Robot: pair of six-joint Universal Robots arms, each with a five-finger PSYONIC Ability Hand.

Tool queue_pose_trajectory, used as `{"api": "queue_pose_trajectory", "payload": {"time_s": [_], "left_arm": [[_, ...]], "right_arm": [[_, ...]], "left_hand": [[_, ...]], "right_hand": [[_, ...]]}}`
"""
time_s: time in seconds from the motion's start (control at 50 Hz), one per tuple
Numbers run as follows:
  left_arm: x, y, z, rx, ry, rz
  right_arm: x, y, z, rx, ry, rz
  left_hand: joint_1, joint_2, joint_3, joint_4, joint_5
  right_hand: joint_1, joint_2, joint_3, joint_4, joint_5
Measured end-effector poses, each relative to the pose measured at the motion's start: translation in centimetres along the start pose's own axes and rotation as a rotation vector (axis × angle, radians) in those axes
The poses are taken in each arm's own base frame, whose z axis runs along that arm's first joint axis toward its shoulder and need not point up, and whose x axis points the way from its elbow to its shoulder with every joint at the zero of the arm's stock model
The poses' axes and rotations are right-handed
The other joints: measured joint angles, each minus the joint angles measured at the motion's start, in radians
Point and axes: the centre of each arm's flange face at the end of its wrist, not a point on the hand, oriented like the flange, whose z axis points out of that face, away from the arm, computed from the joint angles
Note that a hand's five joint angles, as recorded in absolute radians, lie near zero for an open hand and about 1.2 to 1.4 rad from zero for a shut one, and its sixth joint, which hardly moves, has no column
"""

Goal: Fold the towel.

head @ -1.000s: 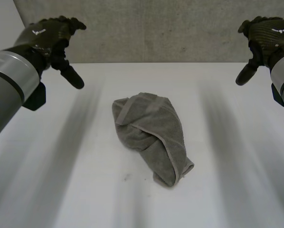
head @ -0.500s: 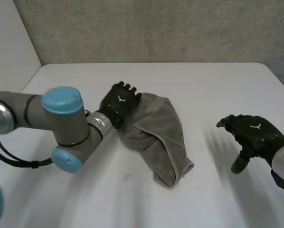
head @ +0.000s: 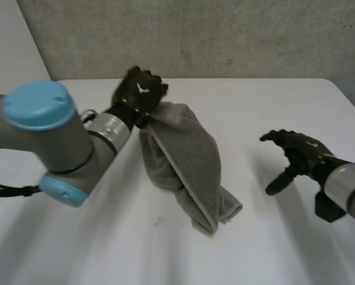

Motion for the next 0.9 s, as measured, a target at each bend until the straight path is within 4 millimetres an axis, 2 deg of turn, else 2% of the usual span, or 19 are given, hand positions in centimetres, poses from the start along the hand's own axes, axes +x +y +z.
{"api": "queue_pose_trajectory", "payload": {"time_s": [0.1,0.14,0.18,0.28,0.42,0.5,0.52,0.56,0.58,0.62,0.66,0.68,0.72,0.78,0.8,0.86,0.88,0.9], "left_arm": [[-2.3,-3.2,-3.1,0.026,-0.078,0.01],[-2.8,-3.9,-3.8,0.034,-0.094,0.013],[-3.7,-5.1,-5.2,0.05,-0.124,0.018],[-5.1,-6.8,-7.2,0.082,-0.176,0.028],[-7.7,-7.8,-8.7,0.083,-0.283,0.04],[-8.5,-7.9,-9.1,0.073,-0.326,0.042],[-8.7,-7.9,-9.1,0.072,-0.332,0.043],[-9.0,-7.9,-9.3,0.07,-0.348,0.043],[-9.1,-7.9,-9.3,0.07,-0.351,0.043],[-9.4,-7.9,-9.3,0.071,-0.363,0.038],[-9.8,-7.9,-9.2,0.077,-0.374,0.029],[-9.9,-8.0,-9.2,0.079,-0.378,0.026],[-10.4,-8.1,-9.0,0.089,-0.39,0.013],[-11.5,-8.4,-8.6,0.109,-0.418,-0.01],[-12.0,-8.5,-8.4,0.117,-0.429,-0.02],[-14.4,-8.9,-7.1,0.155,-0.487,-0.078],[-14.7,-9.0,-6.9,0.161,-0.495,-0.088],[-15.2,-9.2,-6.6,0.172,-0.509,-0.109]], "right_arm": [[-2.2,0.6,1.9,-0.04,-0.069,0.013],[-2.9,0.9,2.4,-0.061,-0.086,0.017],[-4.3,1.9,3.3,-0.109,-0.12,0.032],[-7.3,3.8,4.2,-0.191,-0.186,0.062],[-11.8,6.4,3.9,-0.258,-0.284,0.043],[-13.4,7.4,3.7,-0.265,-0.31,0.016],[-13.6,7.5,3.7,-0.264,-0.311,0.012],[-14.3,7.9,3.7,-0.258,-0.31,-0.005],[-14.4,8.0,3.8,-0.255,-0.308,-0.008],[-14.7,8.1,4.0,-0.24,-0.298,-0.018],[-14.9,7.7,4.2,-0.216,-0.292,-0.022],[-14.9,7.5,4.3,-0.205,-0.291,-0.023],[-14.9,6.2,4.5,-0.156,-0.289,-0.024],[-14.1,2.0,4.9,-0.025,-0.271,-0.018],[-13.5,0.1,5.1,0.033,-0.255,-0.015],[-9.6,-10.2,4.2,0.329,-0.164,-0.03],[-9.2,-11.6,3.9,0.369,-0.153,-0.036],[-8.5,-13.8,3.1,0.437,-0.135,-0.048]], "left_hand": [[0.004,0.001,0.001,0.002,0.0],[0.005,0.002,0.001,0.002,0.0],[0.005,0.002,0.001,0.002,0.001],[0.005,0.002,0.001,0.002,0.001],[0.008,0.002,0.001,0.002,0.005],[0.008,0.002,0.001,0.002,0.005],[0.008,0.002,0.001,0.002,0.005],[0.008,0.002,0.001,0.002,0.005],[0.008,0.002,0.001,0.002,0.005],[0.008,0.002,0.001,0.002,0.005],[0.008,0.002,0.001,0.002,0.005],[0.008,0.002,0.001,0.002,0.005],[0.009,0.002,0.001,0.002,0.005],[0.01,0.002,0.001,0.002,0.005],[0.01,0.003,0.002,0.002,0.005],[0.01,0.003,0.002,0.003,0.005],[0.01,0.003,0.002,0.003,0.005],[0.01,0.003,0.002,0.003,0.005]], "right_hand": [[0.0,0.0,0.0,0.0,0.0],[0.0,0.0,0.0,0.0,0.0],[0.0,0.0,0.0,0.0,0.0],[0.0,0.0,0.0,0.0,0.0],[0.0,0.0,0.0,0.0,0.0],[0.036,0.027,0.023,0.017,0.026],[0.079,0.071,0.07,0.058,0.065],[0.376,0.378,0.368,0.347,0.385],[0.476,0.459,0.447,0.426,0.465],[0.867,0.846,0.844,0.812,0.862],[1.065,1.031,1.029,1.016,1.063],[1.087,1.056,1.059,1.045,1.092],[1.104,1.077,1.09,1.076,1.115],[1.104,1.077,1.092,1.076,1.115],[1.105,1.077,1.092,1.076,1.115],[1.105,1.077,1.092,1.076,1.116],[1.105,1.077,1.092,1.076,1.116],[1.105,1.077,1.092,1.076,1.116]]}}
